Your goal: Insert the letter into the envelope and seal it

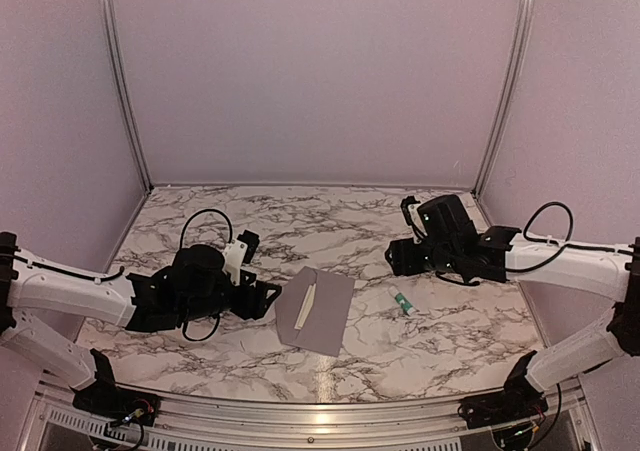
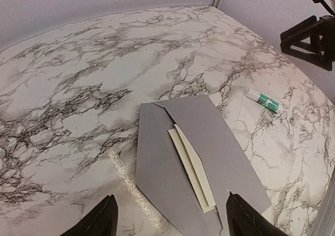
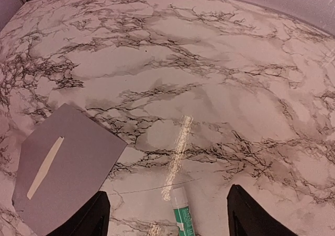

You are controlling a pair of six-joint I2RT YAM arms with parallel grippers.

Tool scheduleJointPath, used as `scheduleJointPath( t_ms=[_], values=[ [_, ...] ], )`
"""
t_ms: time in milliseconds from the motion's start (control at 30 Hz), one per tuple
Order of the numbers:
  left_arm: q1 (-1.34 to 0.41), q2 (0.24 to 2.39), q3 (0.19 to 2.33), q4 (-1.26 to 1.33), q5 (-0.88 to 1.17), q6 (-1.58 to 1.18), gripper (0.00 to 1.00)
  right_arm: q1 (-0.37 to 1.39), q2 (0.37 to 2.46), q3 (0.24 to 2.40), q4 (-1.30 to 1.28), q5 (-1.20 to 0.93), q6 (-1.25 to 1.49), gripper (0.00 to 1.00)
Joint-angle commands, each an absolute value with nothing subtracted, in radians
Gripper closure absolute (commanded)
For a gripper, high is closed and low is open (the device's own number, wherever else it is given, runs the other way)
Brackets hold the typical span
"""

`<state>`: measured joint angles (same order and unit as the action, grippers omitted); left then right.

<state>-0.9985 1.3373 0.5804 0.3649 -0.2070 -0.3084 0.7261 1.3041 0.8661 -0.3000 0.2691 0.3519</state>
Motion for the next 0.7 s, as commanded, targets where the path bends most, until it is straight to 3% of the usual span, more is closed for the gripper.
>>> scheduleJointPath(
  t_ms=[0, 367, 433, 567, 667],
  values=[
    [-0.953, 1.357, 0.573, 0.32, -0.272, -0.394, 0.29, 0.744, 1.346, 0.822, -0.198, 0.163, 0.327, 0.33],
    [-0.762, 1.549, 0.663, 0.311, -0.107, -0.418, 0.61, 0.81, 1.535, 0.793, 0.097, -0.121, 0.32, 0.69],
    [-0.751, 1.602, 0.697, 0.311, -0.076, -0.418, 0.64, 0.83, 1.569, 0.805, 0.15, -0.159, 0.319, 0.76],
    [-0.745, 1.686, 0.747, 0.311, -0.032, -0.413, 0.66, 0.849, 1.666, 0.835, 0.246, -0.195, 0.32, 0.99],
    [-0.745, 1.726, 0.764, 0.311, -0.019, -0.413, 0.67, 0.85, 1.74, 0.864, 0.288, -0.216, 0.322, 1.0]
  ],
)
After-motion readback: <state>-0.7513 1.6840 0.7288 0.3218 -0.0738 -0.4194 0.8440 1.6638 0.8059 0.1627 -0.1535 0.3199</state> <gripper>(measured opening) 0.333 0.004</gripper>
